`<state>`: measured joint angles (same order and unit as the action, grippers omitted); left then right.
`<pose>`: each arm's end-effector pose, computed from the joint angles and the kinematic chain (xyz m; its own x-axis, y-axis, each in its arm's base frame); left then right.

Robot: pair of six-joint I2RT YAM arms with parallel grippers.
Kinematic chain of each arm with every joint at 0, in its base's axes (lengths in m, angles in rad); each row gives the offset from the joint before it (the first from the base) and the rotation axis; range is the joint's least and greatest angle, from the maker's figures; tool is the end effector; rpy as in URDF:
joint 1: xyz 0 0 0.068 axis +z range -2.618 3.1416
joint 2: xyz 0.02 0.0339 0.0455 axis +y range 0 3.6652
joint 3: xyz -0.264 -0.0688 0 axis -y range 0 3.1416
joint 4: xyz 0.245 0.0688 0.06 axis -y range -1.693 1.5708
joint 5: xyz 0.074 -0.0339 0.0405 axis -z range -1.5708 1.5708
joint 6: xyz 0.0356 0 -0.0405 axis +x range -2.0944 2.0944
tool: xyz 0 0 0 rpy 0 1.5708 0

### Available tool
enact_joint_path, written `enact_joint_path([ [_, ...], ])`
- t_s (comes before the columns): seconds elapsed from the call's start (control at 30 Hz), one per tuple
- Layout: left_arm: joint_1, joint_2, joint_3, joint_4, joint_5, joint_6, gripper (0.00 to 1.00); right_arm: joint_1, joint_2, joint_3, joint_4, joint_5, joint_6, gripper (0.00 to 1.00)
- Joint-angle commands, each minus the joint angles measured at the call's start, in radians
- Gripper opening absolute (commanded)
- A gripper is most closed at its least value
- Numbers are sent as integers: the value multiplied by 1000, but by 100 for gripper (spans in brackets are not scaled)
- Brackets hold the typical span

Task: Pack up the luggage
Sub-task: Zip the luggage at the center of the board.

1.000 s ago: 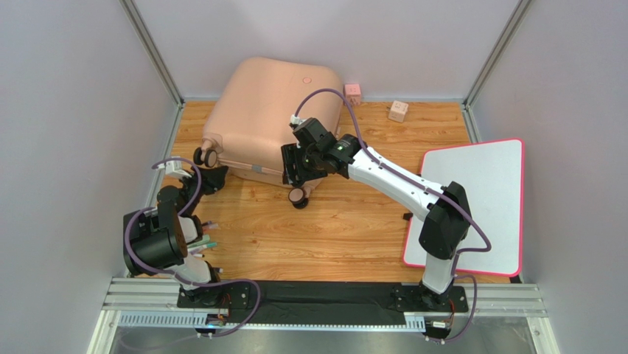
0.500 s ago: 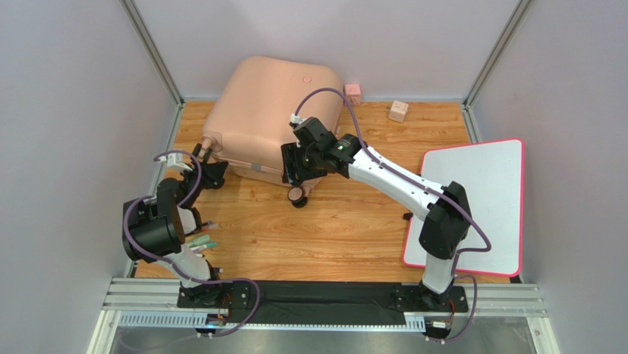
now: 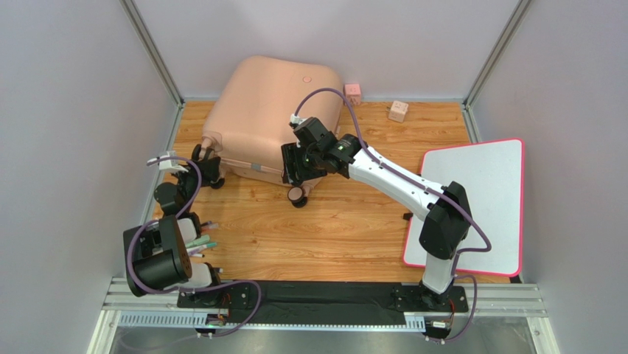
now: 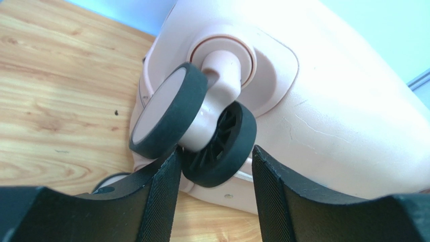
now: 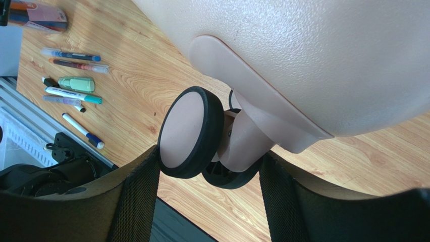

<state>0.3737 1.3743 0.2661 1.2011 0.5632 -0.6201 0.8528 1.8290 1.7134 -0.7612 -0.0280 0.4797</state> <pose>0.2259 0.0681 0.1896 -0.0379 -0.5427 -0.8391 0.2017 0.8182 -0.5383 0.2675 0.3078 0.3159 -0.8015 -0.2163 -0.5575 -0.4449 0.8386 0.3143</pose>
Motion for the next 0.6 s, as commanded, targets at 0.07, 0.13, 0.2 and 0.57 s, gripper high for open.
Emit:
enact_joint_path([
  [0.07,2,74,45,12,10,62,60,-20,-20,-3,175,7,-15,1],
  [0.13,8,83,47,34,13,57,60,-20,-25,-9,175,11,-16,0],
  [0.2,10,75,68,-41,15,72,60,-20,-34,-15,177,20,-19,0],
  [0.57,8,85,113,-118,1,83,65,-20,-40,-17,180,11,-21,0],
])
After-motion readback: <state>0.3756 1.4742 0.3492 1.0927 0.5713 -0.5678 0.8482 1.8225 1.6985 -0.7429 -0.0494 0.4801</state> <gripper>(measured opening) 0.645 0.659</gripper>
